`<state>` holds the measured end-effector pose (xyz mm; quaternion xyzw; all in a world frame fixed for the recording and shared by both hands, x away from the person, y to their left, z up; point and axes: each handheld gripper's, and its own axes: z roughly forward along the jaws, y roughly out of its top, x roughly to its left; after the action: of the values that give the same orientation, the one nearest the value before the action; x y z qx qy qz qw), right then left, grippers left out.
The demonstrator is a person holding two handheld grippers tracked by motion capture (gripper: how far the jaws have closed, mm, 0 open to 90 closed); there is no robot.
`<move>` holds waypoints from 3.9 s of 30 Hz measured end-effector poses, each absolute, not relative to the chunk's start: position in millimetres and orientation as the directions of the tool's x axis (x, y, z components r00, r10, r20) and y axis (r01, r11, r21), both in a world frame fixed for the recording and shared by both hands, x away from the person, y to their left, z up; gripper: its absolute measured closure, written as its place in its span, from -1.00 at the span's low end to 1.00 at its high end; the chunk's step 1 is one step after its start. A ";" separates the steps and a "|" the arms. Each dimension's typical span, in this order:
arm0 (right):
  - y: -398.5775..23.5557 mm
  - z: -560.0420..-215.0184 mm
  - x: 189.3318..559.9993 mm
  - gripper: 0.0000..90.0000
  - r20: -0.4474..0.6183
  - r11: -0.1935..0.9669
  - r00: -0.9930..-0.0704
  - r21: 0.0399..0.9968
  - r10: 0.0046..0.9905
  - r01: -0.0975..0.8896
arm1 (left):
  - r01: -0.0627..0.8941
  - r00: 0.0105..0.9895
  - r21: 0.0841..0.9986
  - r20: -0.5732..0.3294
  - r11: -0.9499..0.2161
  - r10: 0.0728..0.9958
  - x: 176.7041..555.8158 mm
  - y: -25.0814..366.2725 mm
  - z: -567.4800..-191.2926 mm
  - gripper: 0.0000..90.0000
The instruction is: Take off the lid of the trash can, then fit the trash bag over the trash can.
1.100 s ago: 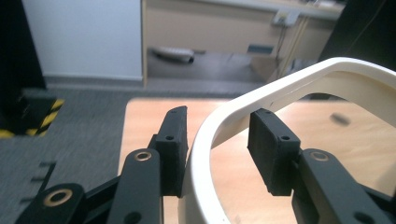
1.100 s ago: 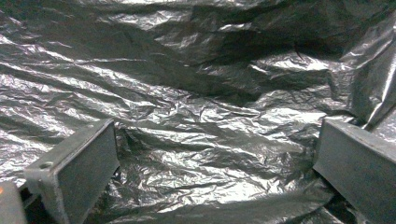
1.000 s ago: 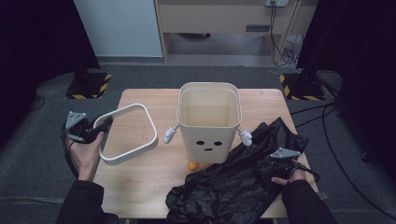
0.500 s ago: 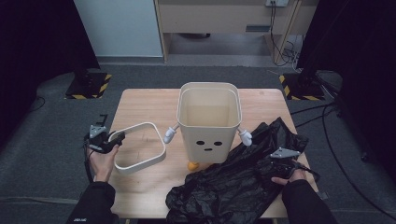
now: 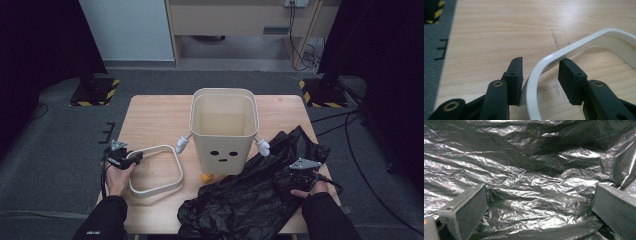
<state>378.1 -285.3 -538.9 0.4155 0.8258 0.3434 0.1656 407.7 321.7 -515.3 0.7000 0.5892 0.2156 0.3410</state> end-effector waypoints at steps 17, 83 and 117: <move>-289.1 -527.1 378.3 -0.62 0.034 0.411 -0.587 0.683 0.809 0.604 | 0.723 0.230 0.682 -0.094 -0.106 0.969 408.7 318.5 -528.1 -0.70; -327.4 -512.8 395.1 0.89 -0.032 0.151 -0.191 0.743 0.981 0.652 | 0.681 0.321 0.694 0.002 -0.232 0.947 409.1 306.5 -536.8 -1.00; -301.6 -339.2 368.1 0.99 -0.042 0.042 -0.412 0.999 0.910 -0.009 | 0.681 0.320 0.695 0.001 -0.231 0.947 409.5 305.3 -536.9 -1.00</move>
<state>368.1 -301.6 -339.2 0.3724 0.6048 0.5833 0.3942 409.5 305.3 -536.9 0.7533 0.5404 0.2190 0.3041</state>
